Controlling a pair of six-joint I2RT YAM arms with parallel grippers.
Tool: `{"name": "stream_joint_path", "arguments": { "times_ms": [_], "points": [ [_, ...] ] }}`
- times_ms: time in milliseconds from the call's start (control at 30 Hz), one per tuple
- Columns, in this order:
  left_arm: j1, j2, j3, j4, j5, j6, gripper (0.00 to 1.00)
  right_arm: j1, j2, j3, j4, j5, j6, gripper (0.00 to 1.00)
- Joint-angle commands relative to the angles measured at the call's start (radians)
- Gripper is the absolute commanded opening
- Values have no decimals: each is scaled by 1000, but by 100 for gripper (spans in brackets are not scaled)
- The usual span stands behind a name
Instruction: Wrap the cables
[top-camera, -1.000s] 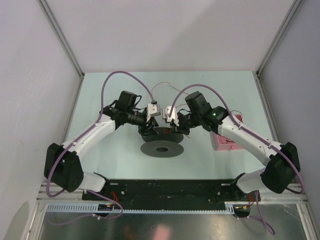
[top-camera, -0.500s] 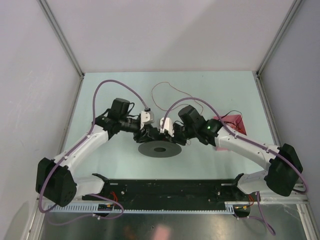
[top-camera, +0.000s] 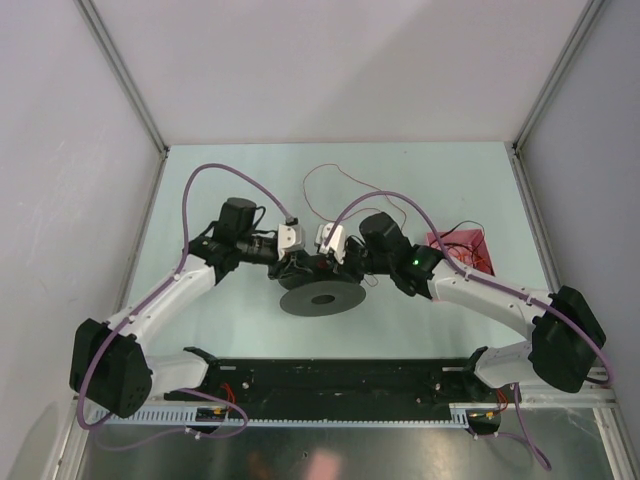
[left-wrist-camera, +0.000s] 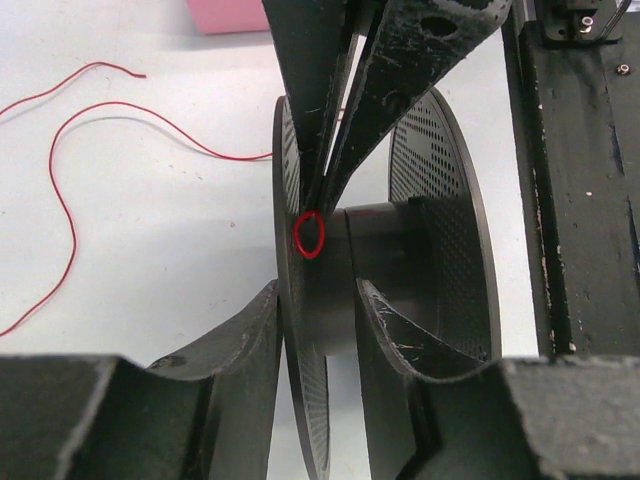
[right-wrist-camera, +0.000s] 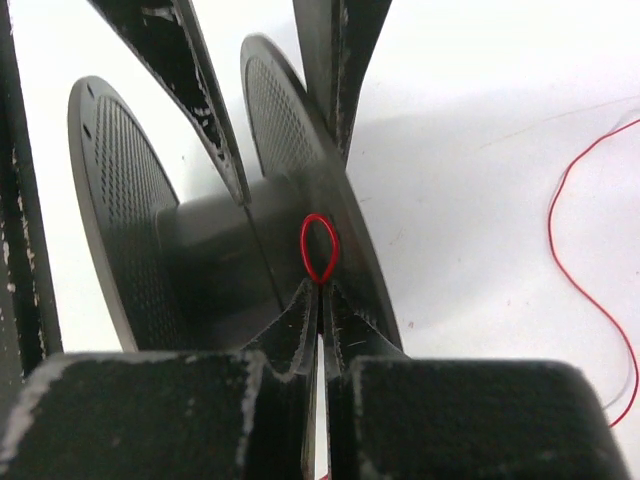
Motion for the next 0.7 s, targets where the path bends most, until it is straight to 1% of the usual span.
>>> {"name": "stream_joint_path", "arguments": {
  "times_ms": [0, 200, 433, 533, 667],
  "points": [
    [0, 2, -6, 69, 42, 4, 39, 7, -25, -5, 116, 11, 40, 0],
    [-18, 2, -13, 107, 20, -37, 43, 14, -25, -12, 127, 8, 47, 0],
    [-59, 7, -21, 135, -8, -79, 44, 25, -32, -23, 133, 22, 51, 0],
    [-80, 7, -31, 152, -26, -97, 43, 28, -39, -31, 134, 31, 61, 0],
    [-98, 4, -45, 174, -50, -109, 38, 32, -46, -41, 150, 38, 66, 0]
  ]
}}
